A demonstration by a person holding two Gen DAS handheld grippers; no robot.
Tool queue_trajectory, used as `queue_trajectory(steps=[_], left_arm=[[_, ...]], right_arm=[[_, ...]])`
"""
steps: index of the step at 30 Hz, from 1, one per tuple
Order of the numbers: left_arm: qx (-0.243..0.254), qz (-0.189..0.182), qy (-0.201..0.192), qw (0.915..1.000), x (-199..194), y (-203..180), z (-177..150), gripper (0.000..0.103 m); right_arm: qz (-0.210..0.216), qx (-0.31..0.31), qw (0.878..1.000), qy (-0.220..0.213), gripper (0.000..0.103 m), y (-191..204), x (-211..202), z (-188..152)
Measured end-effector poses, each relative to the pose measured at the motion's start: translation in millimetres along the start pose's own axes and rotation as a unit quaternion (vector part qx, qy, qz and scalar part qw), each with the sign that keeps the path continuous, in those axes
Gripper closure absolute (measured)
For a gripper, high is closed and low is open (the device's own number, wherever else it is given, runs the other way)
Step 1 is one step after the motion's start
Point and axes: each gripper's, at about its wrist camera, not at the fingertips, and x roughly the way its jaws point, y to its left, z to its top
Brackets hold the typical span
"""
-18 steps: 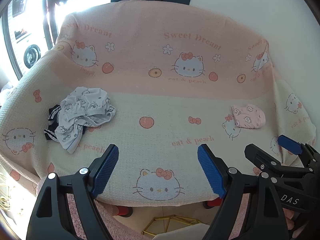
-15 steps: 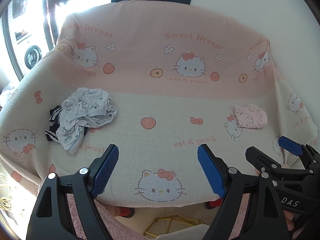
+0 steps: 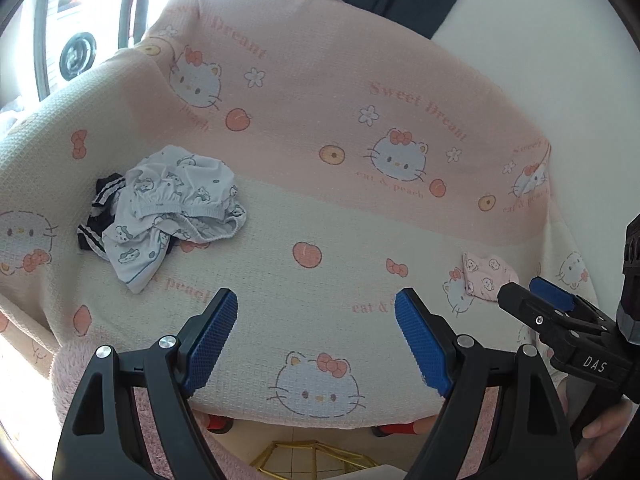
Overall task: Fold clothes
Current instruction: 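Move both grippers toward the crumpled white pajama top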
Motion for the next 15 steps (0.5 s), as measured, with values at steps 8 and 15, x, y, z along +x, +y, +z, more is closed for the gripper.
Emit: queue_trajectory(steps=[8, 15], left_arm=[[-0.061, 0.069, -0.021, 0.9955, 20.4, 89.7, 26.5, 0.020], [-0.141, 0.124, 0.000, 0.9823, 93.8, 162.7, 49.0, 0.020]], right_arm=[[0.046, -0.075, 0.996, 0.028, 0.001, 69.1, 74.1, 38.6], [0.052, -0.116, 0.988, 0.087, 0.024, 120.4, 181.3, 55.3]])
